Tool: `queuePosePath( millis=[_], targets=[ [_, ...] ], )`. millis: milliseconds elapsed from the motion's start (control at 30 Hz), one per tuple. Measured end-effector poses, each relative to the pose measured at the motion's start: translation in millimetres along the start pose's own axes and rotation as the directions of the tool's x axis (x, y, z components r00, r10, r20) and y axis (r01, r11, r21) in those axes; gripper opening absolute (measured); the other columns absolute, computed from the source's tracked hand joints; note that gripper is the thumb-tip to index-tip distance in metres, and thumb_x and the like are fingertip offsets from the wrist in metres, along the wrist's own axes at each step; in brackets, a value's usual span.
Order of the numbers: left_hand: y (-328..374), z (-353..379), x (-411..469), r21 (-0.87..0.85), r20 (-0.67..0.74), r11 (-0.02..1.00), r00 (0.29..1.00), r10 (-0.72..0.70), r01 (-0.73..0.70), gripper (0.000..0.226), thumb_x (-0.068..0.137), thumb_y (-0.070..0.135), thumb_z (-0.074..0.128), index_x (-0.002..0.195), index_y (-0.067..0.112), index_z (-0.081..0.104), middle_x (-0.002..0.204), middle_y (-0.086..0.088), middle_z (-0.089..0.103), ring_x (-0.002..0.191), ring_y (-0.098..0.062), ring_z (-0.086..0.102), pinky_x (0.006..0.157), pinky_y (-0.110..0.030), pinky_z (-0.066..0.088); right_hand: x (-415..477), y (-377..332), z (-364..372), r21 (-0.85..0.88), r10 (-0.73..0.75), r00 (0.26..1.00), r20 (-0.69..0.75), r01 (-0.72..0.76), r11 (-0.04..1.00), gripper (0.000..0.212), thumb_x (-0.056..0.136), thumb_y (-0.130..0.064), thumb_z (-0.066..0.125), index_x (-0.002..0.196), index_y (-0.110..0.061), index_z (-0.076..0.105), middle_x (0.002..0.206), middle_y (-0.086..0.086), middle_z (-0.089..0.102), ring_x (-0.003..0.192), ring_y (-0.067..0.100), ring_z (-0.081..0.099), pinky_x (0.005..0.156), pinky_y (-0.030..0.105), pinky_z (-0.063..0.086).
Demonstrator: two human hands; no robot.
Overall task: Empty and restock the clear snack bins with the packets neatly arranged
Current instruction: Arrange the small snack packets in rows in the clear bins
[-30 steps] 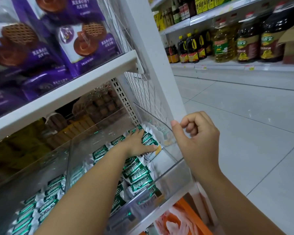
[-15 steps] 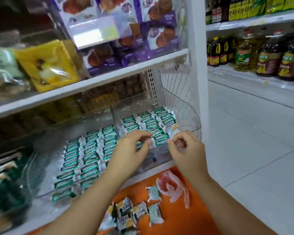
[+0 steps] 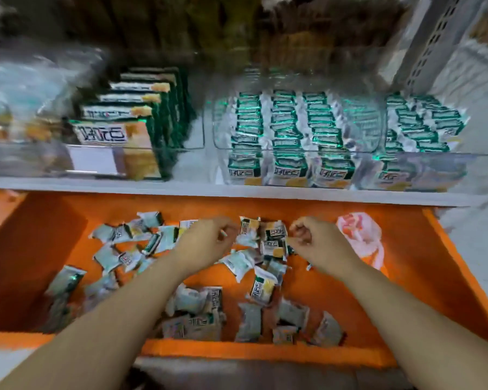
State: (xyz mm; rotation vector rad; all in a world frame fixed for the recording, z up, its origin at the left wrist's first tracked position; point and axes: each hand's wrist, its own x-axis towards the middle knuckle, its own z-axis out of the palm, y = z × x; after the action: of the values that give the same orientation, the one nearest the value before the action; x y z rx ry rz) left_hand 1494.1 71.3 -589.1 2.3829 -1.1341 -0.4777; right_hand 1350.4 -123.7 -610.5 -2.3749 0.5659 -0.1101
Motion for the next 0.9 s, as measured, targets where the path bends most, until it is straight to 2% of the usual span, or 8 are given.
queuePosePath(
  millis=[167,267,333,400,500,567,767,900],
  targets=[
    [-74,18,20,-0.012,0.302,0.990,0.945,-0.129,0.139,0.030,0.095,0.021,0.056,0.125,0.021,0.055,0.114,0.001,0.059,0.101,-0.025,0.058,0.080,-0.027,0.044,39,14,59,-0.169,0.128,0.893,0.432,-0.060,0.984,0.072,0.084,-0.038,0.070,0.145,-0.019,0.035,0.145,0.005,0.041,0.126,0.022,0.046,0.098,0.027,0.040],
    [-108,30,29,0.122,0.590,0.982,0.785,-0.186,0.141,0.064,0.092,0.022,0.062,0.148,0.024,0.031,0.147,-0.004,0.039,0.125,-0.025,0.048,0.084,-0.024,0.040,53,38,93,-0.224,0.141,0.833,0.536,-0.020,0.974,0.085,0.085,-0.038,0.069,0.151,-0.024,0.017,0.152,0.004,0.032,0.116,0.018,0.053,0.092,0.024,0.041],
    [-125,37,30,0.178,0.713,0.977,0.670,-0.209,0.115,0.076,0.090,0.019,0.067,0.151,0.026,0.023,0.150,-0.012,0.035,0.123,-0.028,0.049,0.082,-0.029,0.042,57,57,117,-0.285,0.144,0.791,0.594,0.040,0.958,0.100,0.082,-0.040,0.072,0.150,-0.034,-0.002,0.154,0.008,0.024,0.116,0.024,0.053,0.088,0.028,0.043],
    [-142,44,27,0.231,0.762,0.969,0.603,-0.237,0.089,0.083,0.085,0.023,0.072,0.151,0.028,0.022,0.145,-0.010,0.041,0.122,-0.028,0.050,0.088,-0.033,0.046,59,69,135,-0.277,0.137,0.761,0.634,0.058,0.959,0.110,0.078,-0.042,0.075,0.148,-0.043,-0.009,0.158,0.009,0.011,0.137,0.035,0.031,0.095,0.035,0.039],
    [-158,59,20,0.381,0.787,0.923,0.506,-0.353,0.051,0.093,0.080,0.029,0.077,0.151,0.033,0.016,0.149,-0.009,0.030,0.130,-0.032,0.042,0.097,-0.040,0.045,63,71,147,-0.294,0.112,0.766,0.632,0.104,0.950,0.112,0.078,-0.035,0.076,0.143,-0.052,-0.014,0.159,0.002,-0.008,0.145,0.037,0.001,0.110,0.053,0.027],
    [-160,66,19,0.439,0.800,0.898,0.463,-0.383,-0.016,0.098,0.080,0.028,0.077,0.151,0.036,0.011,0.152,-0.010,0.023,0.130,-0.032,0.041,0.092,-0.035,0.043,65,67,152,-0.313,0.102,0.765,0.636,0.135,0.940,0.113,0.077,-0.035,0.076,0.134,-0.060,-0.018,0.159,0.000,-0.008,0.145,0.036,0.001,0.111,0.053,0.027],
    [-166,78,24,0.281,0.772,0.946,0.548,-0.323,0.161,0.087,0.085,0.025,0.072,0.152,0.026,0.017,0.152,-0.005,0.033,0.132,-0.023,0.041,0.098,-0.027,0.039,58,55,161,-0.256,0.100,0.735,0.671,0.103,0.961,0.089,0.082,-0.035,0.073,0.146,-0.050,0.012,0.154,0.002,0.011,0.137,0.031,0.027,0.101,0.040,0.043],
    [-154,94,20,0.093,0.772,0.963,0.592,-0.231,0.254,0.071,0.090,0.020,0.065,0.149,0.020,0.026,0.147,-0.003,0.041,0.107,-0.012,0.052,0.068,-0.008,0.045,49,54,153,-0.171,0.072,0.750,0.658,0.056,0.984,0.079,0.083,-0.033,0.072,0.146,-0.038,0.025,0.149,0.001,0.029,0.103,0.014,0.049,0.081,0.026,0.045]
  ],
)
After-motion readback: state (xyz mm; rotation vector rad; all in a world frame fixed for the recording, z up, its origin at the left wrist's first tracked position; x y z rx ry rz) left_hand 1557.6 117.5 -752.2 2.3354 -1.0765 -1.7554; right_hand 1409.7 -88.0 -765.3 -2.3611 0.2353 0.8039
